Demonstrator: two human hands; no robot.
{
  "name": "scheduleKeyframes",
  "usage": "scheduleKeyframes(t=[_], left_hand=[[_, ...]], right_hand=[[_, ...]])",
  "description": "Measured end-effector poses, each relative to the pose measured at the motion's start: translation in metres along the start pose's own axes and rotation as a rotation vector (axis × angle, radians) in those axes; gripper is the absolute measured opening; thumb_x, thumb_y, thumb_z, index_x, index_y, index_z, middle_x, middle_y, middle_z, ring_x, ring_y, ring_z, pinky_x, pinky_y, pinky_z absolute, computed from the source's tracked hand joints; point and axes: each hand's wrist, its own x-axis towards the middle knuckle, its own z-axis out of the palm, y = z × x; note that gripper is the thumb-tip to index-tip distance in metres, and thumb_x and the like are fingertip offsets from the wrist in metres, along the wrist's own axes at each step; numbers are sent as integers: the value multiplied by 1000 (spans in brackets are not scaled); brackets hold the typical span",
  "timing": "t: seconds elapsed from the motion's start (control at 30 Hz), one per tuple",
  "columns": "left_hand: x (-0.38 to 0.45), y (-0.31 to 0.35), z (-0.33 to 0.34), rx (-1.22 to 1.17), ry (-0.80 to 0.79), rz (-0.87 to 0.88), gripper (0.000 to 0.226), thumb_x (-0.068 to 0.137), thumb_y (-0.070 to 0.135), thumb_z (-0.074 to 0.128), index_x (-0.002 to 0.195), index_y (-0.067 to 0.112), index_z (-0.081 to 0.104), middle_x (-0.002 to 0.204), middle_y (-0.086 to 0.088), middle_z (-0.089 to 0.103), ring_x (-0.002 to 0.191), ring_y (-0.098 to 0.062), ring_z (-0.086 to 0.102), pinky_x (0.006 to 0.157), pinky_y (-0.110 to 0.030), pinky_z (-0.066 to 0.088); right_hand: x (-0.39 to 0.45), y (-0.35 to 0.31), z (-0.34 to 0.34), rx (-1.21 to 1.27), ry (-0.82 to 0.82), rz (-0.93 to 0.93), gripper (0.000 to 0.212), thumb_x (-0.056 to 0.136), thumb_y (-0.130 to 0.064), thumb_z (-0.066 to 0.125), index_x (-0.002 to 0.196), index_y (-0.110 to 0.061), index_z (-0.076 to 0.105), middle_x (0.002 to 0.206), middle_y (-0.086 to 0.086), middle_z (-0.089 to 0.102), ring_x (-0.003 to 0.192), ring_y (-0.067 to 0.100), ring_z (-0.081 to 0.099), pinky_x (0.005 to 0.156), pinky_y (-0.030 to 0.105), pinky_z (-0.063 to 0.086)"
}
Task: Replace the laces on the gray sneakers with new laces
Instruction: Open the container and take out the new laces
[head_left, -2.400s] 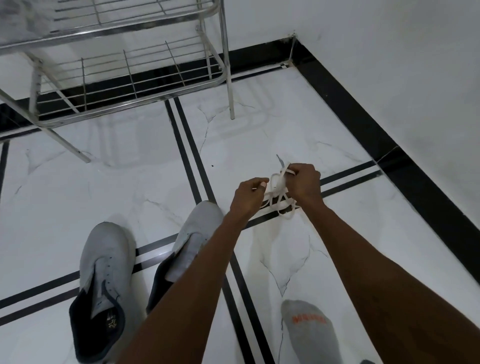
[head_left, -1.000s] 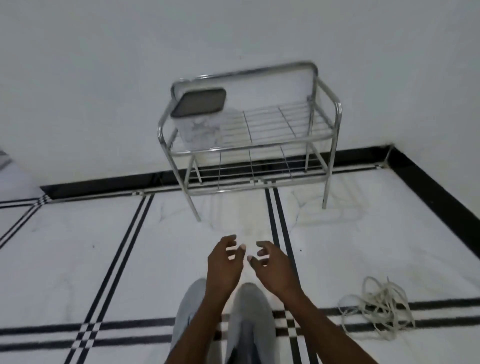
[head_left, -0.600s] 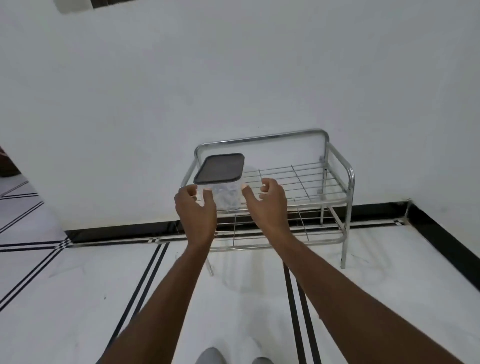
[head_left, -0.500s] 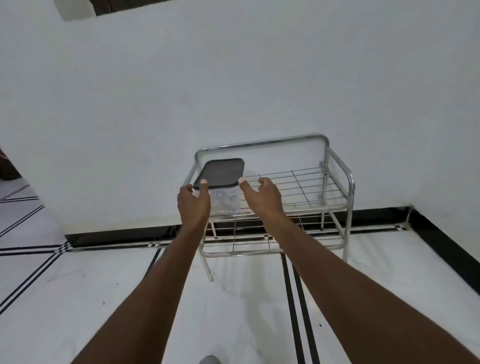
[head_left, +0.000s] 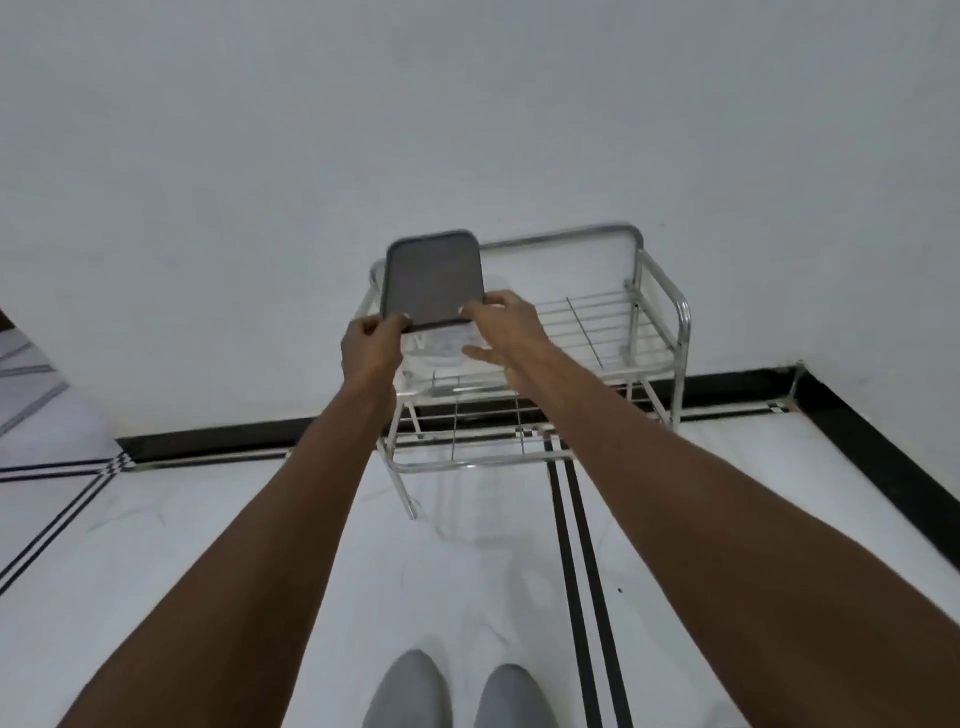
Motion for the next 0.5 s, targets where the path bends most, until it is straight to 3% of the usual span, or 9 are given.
scheduleKeyframes(t=[0.1, 0.2, 0.3, 0.5], left_hand=[[-48, 1, 12, -26, -93, 30, 41, 82, 29, 71, 120, 16, 60, 109, -3, 70, 97, -16, 64, 86, -35, 55], [-106, -9, 27, -86, -149, 11, 40, 86, 23, 66, 125, 18, 62, 110, 0, 71, 99, -14, 66, 78, -32, 53], [-165, -39, 36, -116, -206, -49, 36, 88, 17, 65, 123, 22, 60, 112, -2, 71, 96, -13, 67, 78, -26, 52], [-254, -121, 35, -50, -267, -131, 40, 91, 11, 65, 128, 22, 54, 120, -1, 61, 85, 0, 64, 60, -7, 47]], right_hand=[[-33, -5, -31, -95, 94, -31, 35, 89, -27, 71, 118, -14, 55, 106, 0, 58, 97, 16, 59, 77, 40, 63], [-71, 8, -68, -211, 202, -50, 35, 92, -42, 66, 110, -15, 53, 102, 1, 59, 91, 15, 60, 69, 37, 64], [-114, 39, -109, -273, 276, -45, 27, 96, -35, 61, 109, -13, 54, 95, -1, 59, 83, 13, 60, 70, 37, 64], [-186, 125, -178, -280, 307, 30, 21, 97, -29, 59, 116, -20, 60, 112, -2, 63, 101, 16, 66, 72, 40, 64]])
